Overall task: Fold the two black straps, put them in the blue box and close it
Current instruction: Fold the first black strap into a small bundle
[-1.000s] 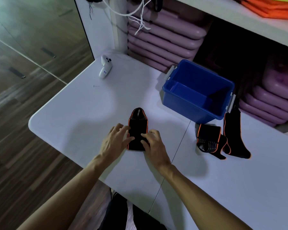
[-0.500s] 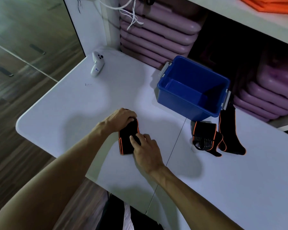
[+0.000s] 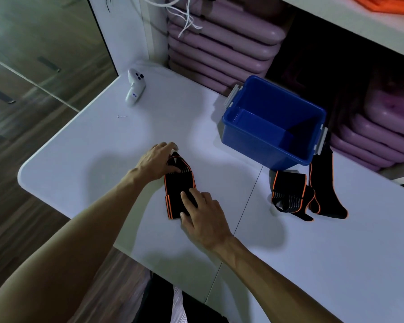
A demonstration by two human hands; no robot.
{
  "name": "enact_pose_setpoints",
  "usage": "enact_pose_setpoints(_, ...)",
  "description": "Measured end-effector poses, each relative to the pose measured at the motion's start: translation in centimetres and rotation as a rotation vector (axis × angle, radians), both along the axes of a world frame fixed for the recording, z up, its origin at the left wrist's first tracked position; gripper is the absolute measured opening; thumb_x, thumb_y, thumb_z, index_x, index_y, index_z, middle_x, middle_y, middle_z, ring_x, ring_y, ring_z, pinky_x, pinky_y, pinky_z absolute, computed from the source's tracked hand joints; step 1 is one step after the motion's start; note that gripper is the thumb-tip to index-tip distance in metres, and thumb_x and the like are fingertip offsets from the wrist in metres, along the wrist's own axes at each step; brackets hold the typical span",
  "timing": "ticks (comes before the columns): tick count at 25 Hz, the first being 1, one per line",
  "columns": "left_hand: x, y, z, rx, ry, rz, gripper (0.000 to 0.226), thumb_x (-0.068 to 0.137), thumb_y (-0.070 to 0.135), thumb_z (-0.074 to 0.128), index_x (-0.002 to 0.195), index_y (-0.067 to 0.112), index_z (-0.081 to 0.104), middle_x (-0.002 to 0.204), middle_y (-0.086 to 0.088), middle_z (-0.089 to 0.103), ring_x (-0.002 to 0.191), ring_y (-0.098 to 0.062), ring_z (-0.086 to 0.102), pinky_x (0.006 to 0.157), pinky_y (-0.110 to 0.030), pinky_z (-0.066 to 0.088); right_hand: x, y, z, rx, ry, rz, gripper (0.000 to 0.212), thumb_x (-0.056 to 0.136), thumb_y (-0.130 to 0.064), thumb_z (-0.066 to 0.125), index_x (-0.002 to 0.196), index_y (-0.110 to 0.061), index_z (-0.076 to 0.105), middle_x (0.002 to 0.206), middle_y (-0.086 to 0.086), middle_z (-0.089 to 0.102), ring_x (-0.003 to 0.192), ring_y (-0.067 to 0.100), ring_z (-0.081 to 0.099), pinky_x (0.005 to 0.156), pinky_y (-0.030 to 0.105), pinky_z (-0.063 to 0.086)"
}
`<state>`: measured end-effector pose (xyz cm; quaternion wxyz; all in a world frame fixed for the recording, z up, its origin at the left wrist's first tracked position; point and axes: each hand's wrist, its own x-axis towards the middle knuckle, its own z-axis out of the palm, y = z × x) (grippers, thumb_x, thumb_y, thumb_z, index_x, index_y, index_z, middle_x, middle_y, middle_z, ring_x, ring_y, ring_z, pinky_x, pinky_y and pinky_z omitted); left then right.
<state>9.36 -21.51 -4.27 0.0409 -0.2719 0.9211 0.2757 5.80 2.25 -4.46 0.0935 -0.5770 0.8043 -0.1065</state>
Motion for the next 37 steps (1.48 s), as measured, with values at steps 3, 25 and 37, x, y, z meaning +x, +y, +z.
enact_pose_setpoints(3,-0.2,-0.4,-0.4,0.068,0.020,0.024,0.043,0.076,0.034,0.076,0.109,0.013,0.057,0.091,-0.010,0.066,0.080,-0.031,0.063,0.063,-0.035,0.047,-0.1,0.1,-0.1,0.008,-0.003,0.012,0.052,0.094,-0.037,0.050,0.139,-0.011,0.048,0.135,0.013,0.050,0.102,0.031,0.055,0.067,0.042,0.053)
enact_pose_setpoints(25,2.1,1.5,-1.9,0.107,0.240,0.101,0.037,0.086,0.035,0.066,0.111,0.011,0.054,0.081,-0.008,0.065,0.069,-0.028,0.061,0.059,-0.031,0.043,-2.5,0.3,-0.6,0.004,0.022,0.217,0.064,0.087,-0.025,0.070,0.142,-0.006,0.044,0.140,0.013,0.050,0.129,0.031,0.045,0.093,0.043,0.048)
enact_pose_setpoints(37,3.4,2.3,-1.7,0.013,0.107,0.145,0.075,0.061,0.067,0.072,0.120,0.025,0.053,0.102,0.001,0.059,0.100,-0.022,0.052,0.088,-0.035,0.040,-2.1,0.6,-0.4,0.008,-0.037,0.198,0.064,0.087,-0.025,0.068,0.143,-0.008,0.043,0.140,0.012,0.048,0.126,0.029,0.046,0.083,0.043,0.053)
